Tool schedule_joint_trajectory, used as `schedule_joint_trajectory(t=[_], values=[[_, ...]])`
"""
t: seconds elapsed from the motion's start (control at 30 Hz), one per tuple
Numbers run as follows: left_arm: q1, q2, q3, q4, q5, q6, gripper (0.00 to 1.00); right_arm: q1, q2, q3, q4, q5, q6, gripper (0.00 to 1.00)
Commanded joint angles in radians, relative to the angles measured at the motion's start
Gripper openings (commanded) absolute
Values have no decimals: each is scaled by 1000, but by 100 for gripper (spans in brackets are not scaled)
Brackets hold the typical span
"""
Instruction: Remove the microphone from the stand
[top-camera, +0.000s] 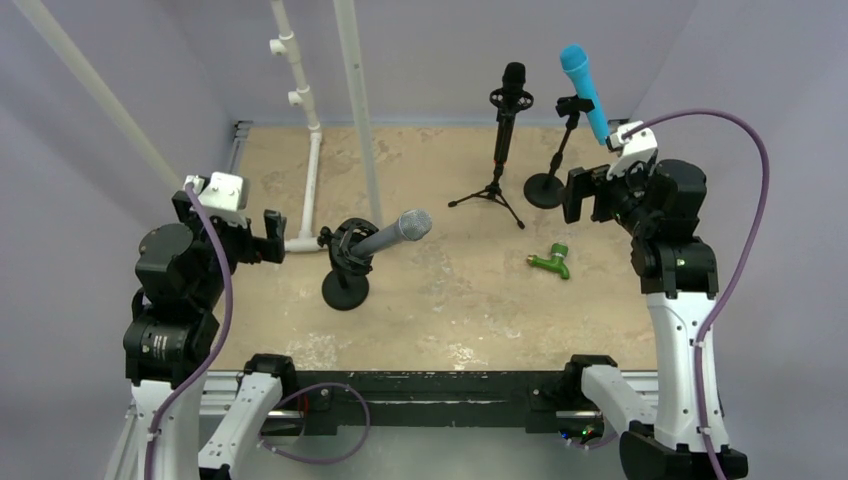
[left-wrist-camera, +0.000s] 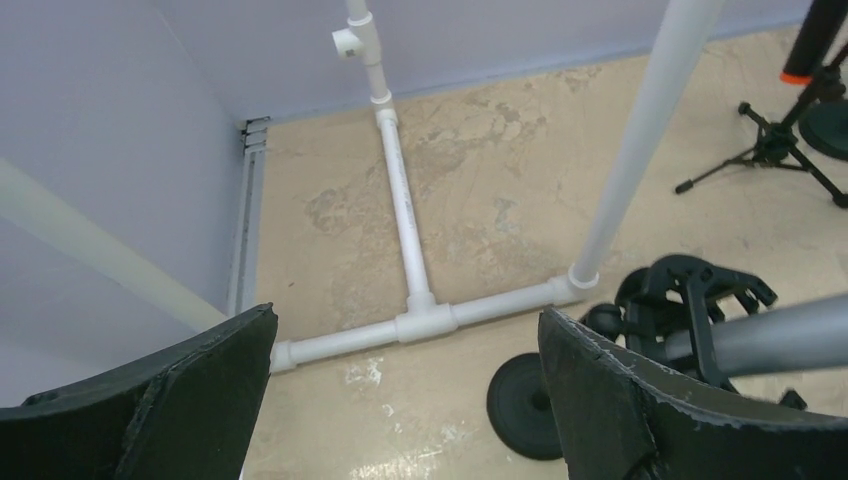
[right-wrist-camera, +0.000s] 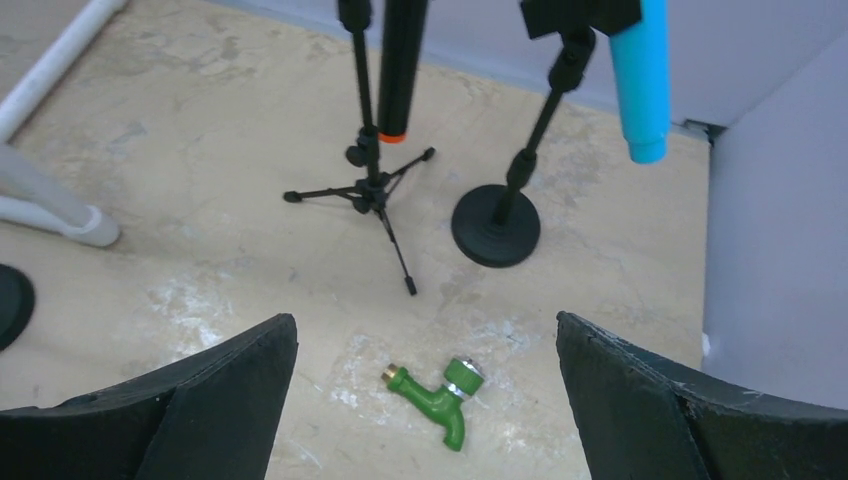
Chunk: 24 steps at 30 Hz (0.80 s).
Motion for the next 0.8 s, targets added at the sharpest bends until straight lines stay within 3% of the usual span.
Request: schedule_joint_trajectory(t=[0.0,0.23,0.53,0.67,0.77], values=[[6,-37,71,-127,146,127,100,5,21,89,-73,-189,-43,99],[6,-23,145,-301,409,236,100,25,64,116,-100,-371,-73,99],[4,88,261,-425,678,293,100,114,94,98,-109,-433,-108,99],[-16,119,292,-433,716,307,100,126,109,90,-113,-447,-117,99],[-95,147,305,-430,668,315,100,130,117,85,-117,-447,-128,99]])
